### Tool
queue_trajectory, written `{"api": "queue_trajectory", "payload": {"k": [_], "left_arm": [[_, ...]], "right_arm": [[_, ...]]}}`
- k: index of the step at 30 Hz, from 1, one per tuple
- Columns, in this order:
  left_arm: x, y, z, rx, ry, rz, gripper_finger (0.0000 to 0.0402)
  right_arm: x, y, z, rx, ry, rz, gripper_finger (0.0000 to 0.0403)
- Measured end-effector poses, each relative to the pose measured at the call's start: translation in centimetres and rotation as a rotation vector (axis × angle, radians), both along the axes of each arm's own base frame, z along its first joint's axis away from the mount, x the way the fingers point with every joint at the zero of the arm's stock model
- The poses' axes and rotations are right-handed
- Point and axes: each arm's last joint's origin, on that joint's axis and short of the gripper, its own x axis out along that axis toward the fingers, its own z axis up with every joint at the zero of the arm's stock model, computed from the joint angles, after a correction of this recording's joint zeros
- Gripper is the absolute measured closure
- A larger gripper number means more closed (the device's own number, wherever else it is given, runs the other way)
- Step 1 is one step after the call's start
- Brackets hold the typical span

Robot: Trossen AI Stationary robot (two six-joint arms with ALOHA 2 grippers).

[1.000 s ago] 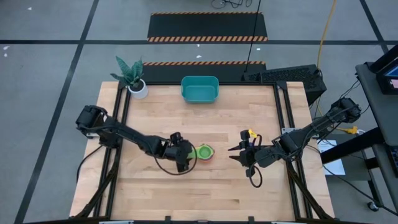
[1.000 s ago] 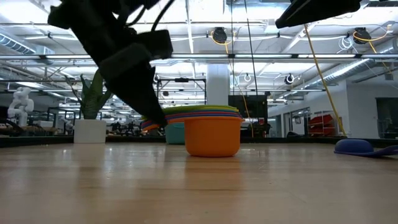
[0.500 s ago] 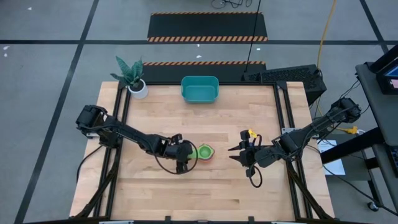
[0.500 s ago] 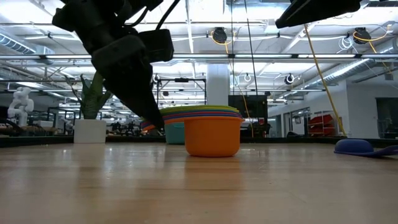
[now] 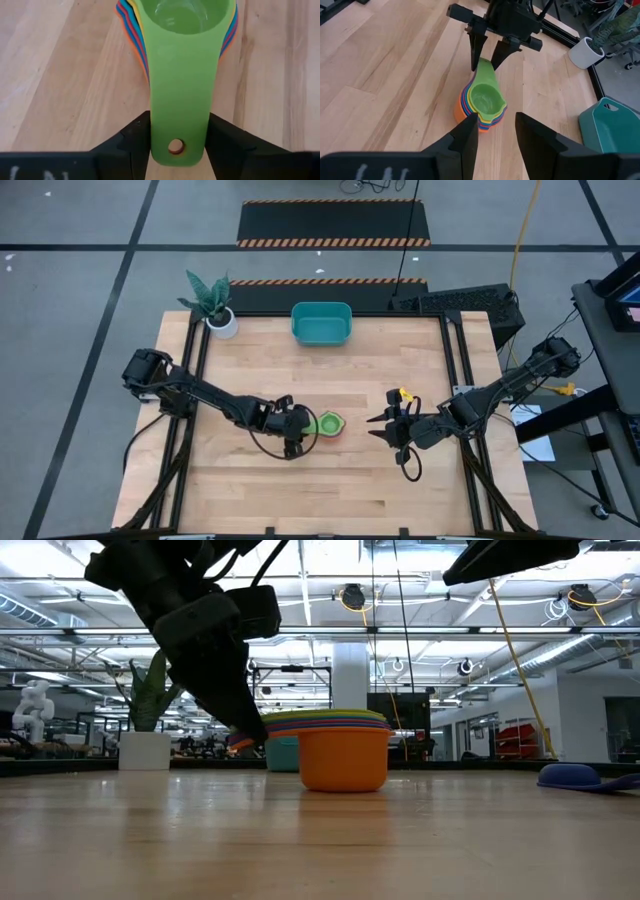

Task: Nest measuring cups in basket
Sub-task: Stack the green measuring cup on top of the yellow measuring cup

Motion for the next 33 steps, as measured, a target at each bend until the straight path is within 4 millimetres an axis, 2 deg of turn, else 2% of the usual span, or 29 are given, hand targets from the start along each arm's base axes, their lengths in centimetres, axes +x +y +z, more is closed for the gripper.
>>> {"api": "queue_trajectory", "payload": {"k": [4, 7, 17, 23, 30, 33], "left_arm": [[0.1, 0.0, 0.0, 0.003, -0.009, 0.003, 0.0255], [0.1, 0.0, 0.1, 0.002, -0.012, 0.006, 0.0253], [0.2, -0.1, 0.5, -0.025, -0.044, 0.032, 0.0150], [-0.8, 0.2, 3.2, -0.028, -0.094, 0.018, 0.0136], [-2.6, 1.0, 7.2, 0.093, -0.203, -0.041, 0.0159], [-3.1, 1.3, 8.8, 0.156, -0.266, -0.068, 0.0169]], "right_arm": [[0.0, 0.0, 0.0, -0.001, 0.000, 0.000, 0.0277], [0.0, 0.0, 0.0, -0.001, 0.000, 0.000, 0.0277], [0.0, 0.0, 0.0, 0.011, -0.001, -0.007, 0.0277], [-0.4, 0.4, 0.6, 0.118, 0.018, -0.042, 0.0277], [-1.1, 0.1, -0.2, 0.288, 0.099, -0.218, 0.0277], [-1.5, 0.7, -0.6, 0.398, 0.118, -0.291, 0.0277]]}}
